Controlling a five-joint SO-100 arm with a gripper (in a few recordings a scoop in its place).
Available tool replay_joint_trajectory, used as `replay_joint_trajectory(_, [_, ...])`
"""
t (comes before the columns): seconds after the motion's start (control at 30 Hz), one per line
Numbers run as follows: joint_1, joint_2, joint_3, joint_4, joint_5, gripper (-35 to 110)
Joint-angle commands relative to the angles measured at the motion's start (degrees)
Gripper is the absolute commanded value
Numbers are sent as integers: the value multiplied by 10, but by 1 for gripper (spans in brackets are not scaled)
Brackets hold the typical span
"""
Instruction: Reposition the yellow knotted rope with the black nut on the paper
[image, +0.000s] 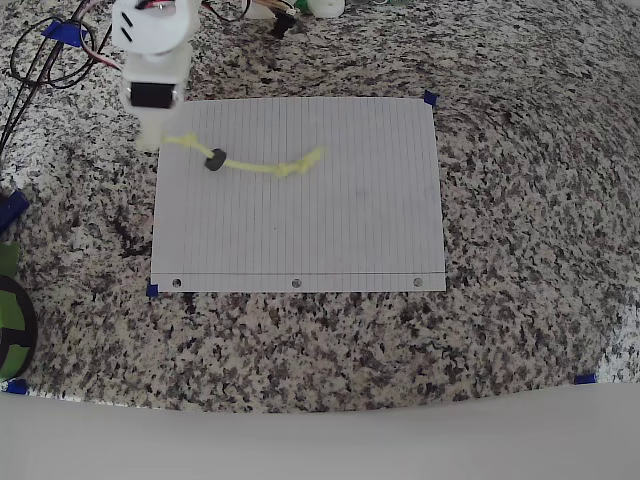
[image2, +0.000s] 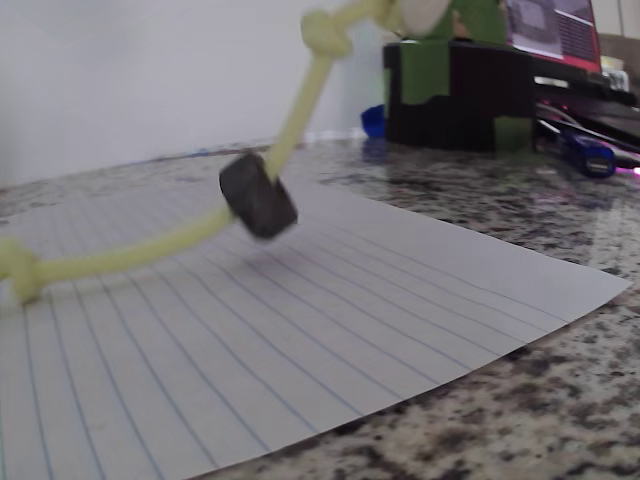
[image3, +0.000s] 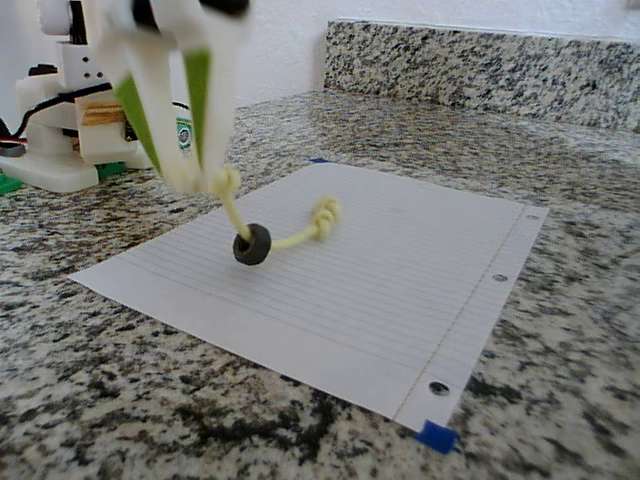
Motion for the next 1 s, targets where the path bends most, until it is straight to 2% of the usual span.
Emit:
replay_joint_trajectory(0.0, [12, 71, -12, 17, -63, 0])
replay_joint_trajectory(0.33, [24, 246, -13, 117, -203, 0])
replay_joint_trajectory(0.43, [30, 331, -14, 115, -233, 0])
replay_joint_trajectory(0.77, [91, 397, -11, 71, -224, 0])
replay_joint_trajectory(0.97, [52, 397, -11, 14, -88, 0])
